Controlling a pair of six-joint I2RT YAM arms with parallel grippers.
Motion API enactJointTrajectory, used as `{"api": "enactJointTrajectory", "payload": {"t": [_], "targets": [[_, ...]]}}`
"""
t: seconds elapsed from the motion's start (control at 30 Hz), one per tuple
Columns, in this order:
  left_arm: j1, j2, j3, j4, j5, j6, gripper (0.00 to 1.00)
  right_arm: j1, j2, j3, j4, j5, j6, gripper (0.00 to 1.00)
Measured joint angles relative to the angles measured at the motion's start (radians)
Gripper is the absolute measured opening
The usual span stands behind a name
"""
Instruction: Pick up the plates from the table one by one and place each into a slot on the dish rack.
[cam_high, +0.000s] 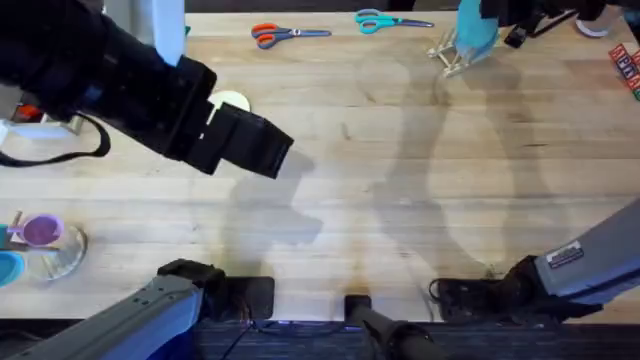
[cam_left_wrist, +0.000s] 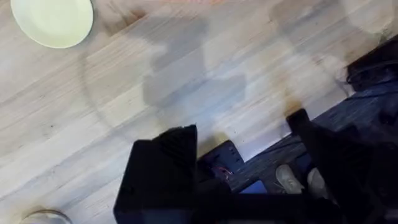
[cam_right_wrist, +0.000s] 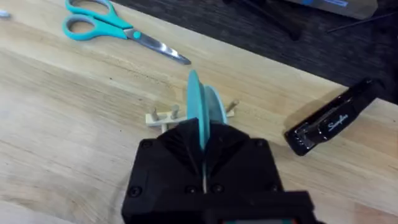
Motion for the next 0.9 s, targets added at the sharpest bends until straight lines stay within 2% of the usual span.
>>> {"api": "enactJointTrajectory", "payload": {"t": [0.9], "targets": [[0.000,0.000,0.000,0.000,0.000,0.000,0.993,0.000,0.030,0.000,-0.008,-0.007,0.012,0.028]]}}
